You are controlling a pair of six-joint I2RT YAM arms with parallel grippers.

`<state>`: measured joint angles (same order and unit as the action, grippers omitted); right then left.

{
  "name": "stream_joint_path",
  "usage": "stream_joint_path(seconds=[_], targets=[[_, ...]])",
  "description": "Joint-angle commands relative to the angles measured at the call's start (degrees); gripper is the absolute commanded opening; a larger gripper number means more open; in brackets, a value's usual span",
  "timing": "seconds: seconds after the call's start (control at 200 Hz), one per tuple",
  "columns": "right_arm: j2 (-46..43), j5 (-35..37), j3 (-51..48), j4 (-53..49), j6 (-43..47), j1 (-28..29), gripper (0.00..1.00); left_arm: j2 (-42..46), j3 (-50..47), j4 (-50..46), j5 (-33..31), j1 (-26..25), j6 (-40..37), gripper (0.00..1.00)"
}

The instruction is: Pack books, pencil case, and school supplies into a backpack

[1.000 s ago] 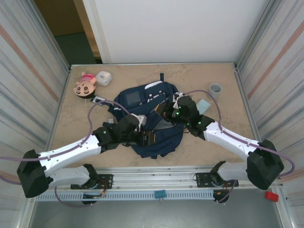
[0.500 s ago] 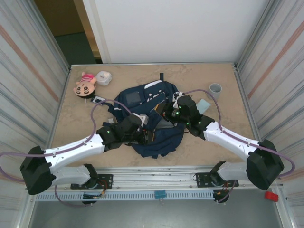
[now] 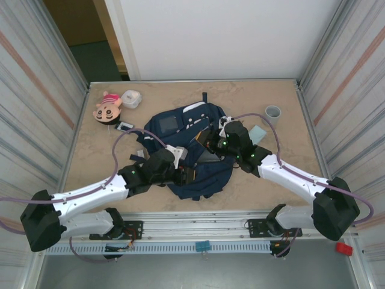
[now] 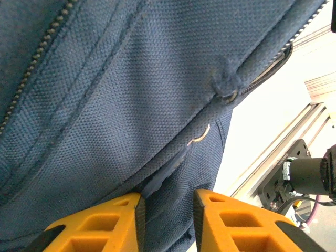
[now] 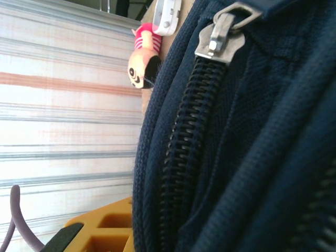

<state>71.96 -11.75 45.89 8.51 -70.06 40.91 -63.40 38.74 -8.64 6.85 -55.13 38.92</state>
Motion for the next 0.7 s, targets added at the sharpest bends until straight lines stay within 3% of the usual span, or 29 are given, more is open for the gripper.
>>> stream_joint_path(seconds=[0.0, 0.351, 0.491, 0.697], targets=[[-1.3, -2.5, 2.7, 4.1, 1.4, 0.8, 0.07, 2.3, 0.2, 9.1, 1.7, -0.2, -2.5, 0.29], [-1.9, -2.0, 2.5, 3.4, 1.7, 0.8, 0.06, 3.8, -1.7, 11.6, 3.0, -0.2, -3.6, 0.17], [-1.9, -2.1, 2.4, 3.5, 1.7, 0.8, 0.06, 4.4, -2.3, 11.6, 2.3, -0.2, -3.9, 0.18], [-1.8, -2.2, 2.5, 3.5, 1.7, 0.8, 0.06, 3.8, -1.7, 6.8, -1.4, -0.2, -3.2, 0.3]])
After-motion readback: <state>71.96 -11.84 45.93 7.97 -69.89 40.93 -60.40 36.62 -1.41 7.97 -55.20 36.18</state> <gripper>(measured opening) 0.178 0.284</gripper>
